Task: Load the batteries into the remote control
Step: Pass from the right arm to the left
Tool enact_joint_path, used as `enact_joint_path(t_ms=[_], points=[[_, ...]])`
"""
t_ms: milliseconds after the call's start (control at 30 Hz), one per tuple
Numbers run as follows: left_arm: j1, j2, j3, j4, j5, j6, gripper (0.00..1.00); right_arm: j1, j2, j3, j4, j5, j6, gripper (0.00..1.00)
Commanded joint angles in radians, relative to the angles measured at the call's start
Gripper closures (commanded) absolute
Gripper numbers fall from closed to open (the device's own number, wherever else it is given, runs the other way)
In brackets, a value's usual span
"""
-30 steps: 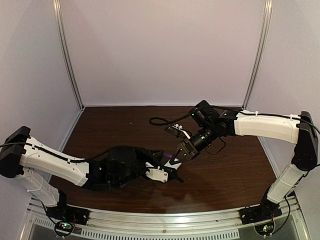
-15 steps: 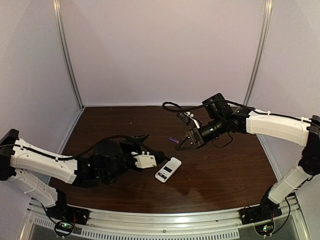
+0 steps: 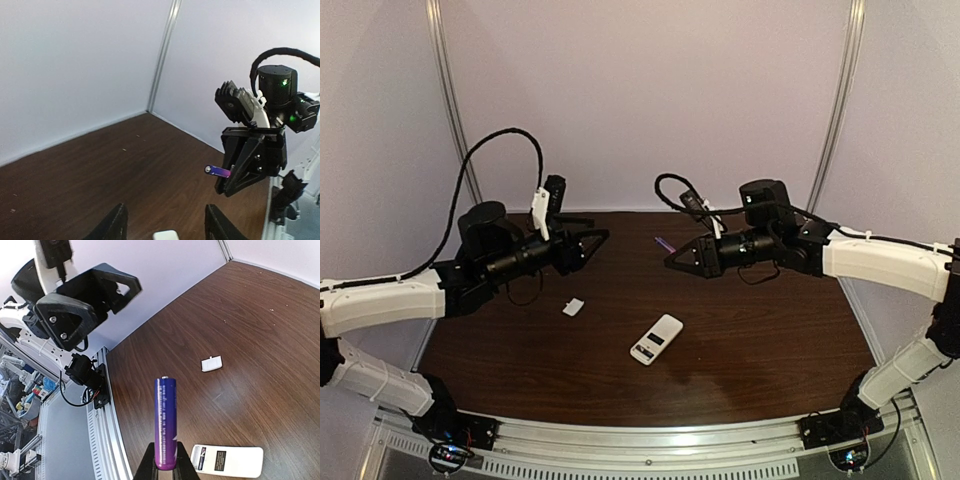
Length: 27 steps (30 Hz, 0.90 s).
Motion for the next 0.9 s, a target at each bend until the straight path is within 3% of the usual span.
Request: enact_joint_path(t_ms=[0,133,233,300,867], points=[[0.050,0.119,0.040,0.143,0.359,-0.449,0.46,0.035,-0.013,0.007,0.057,0.097,-0.052,1.00],[0.066,0.209,0.041,0.307,0.460,-0.622,0.48,0.055,-0.015,0.008,0.057,0.125,-0.076,1.00],[0.066,0.274,0.072,0.336,0.515,-0.670,0.56,0.067,-0.010,0.004,0.057,0.135,-0.087,1.00],[0.065,0.298,0.079,0.366,0.541,-0.686,0.60,0.074,-0.005,0.004,0.059,0.136,-0.089,1.00],[0.064,0.370,0.126,0.386,0.586,-0.702,0.62,0.121,0.051,0.049,0.043,0.128,-0.112,1.00]])
